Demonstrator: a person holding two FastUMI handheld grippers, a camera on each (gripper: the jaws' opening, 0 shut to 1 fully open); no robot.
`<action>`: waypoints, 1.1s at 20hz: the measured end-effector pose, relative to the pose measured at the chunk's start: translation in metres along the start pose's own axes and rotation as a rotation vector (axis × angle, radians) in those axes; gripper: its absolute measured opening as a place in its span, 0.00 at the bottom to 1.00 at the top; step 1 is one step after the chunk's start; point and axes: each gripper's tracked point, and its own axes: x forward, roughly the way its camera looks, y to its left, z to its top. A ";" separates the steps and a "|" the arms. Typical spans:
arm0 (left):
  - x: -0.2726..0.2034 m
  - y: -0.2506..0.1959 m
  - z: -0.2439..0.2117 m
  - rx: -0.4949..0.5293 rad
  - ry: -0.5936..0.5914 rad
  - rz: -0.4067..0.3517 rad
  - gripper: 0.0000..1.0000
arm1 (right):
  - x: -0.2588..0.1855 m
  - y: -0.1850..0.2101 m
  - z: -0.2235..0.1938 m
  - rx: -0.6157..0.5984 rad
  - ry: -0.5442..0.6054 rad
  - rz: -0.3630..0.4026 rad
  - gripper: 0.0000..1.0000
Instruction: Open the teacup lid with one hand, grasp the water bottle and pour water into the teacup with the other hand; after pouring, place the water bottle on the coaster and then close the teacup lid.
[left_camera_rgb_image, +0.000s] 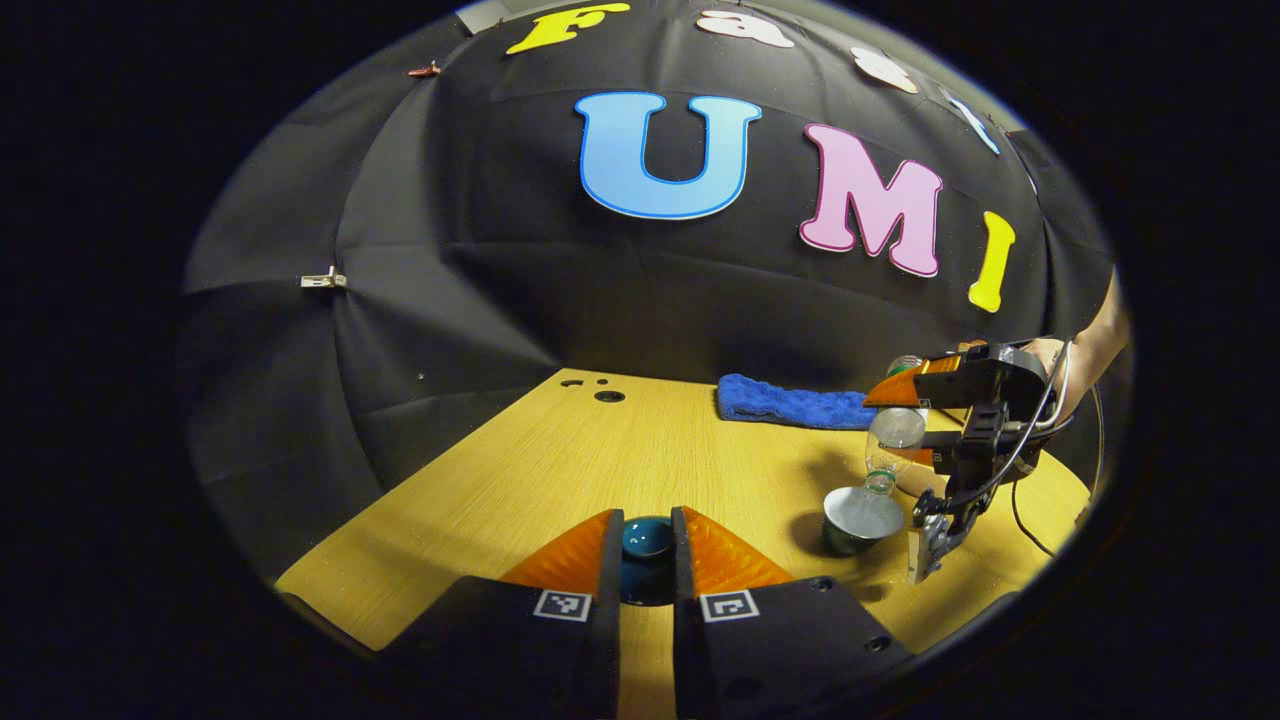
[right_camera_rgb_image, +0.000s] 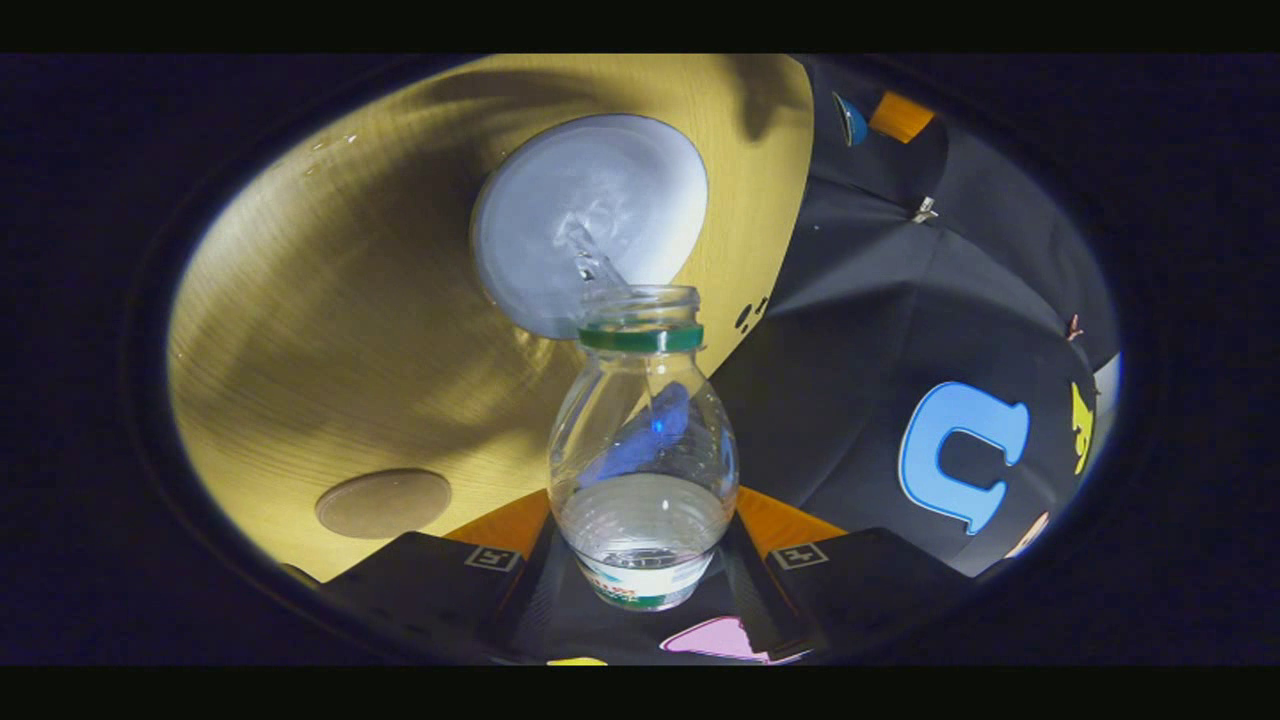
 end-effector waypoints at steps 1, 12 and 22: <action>0.000 0.000 0.000 -0.001 0.001 0.001 0.25 | 0.000 -0.001 0.001 -0.005 -0.001 -0.002 0.75; -0.008 -0.003 0.001 0.006 -0.005 0.008 0.25 | 0.003 -0.005 0.001 -0.079 -0.014 -0.012 0.75; -0.015 -0.010 0.002 0.014 -0.010 0.020 0.25 | 0.004 -0.005 0.000 -0.038 -0.001 -0.002 0.75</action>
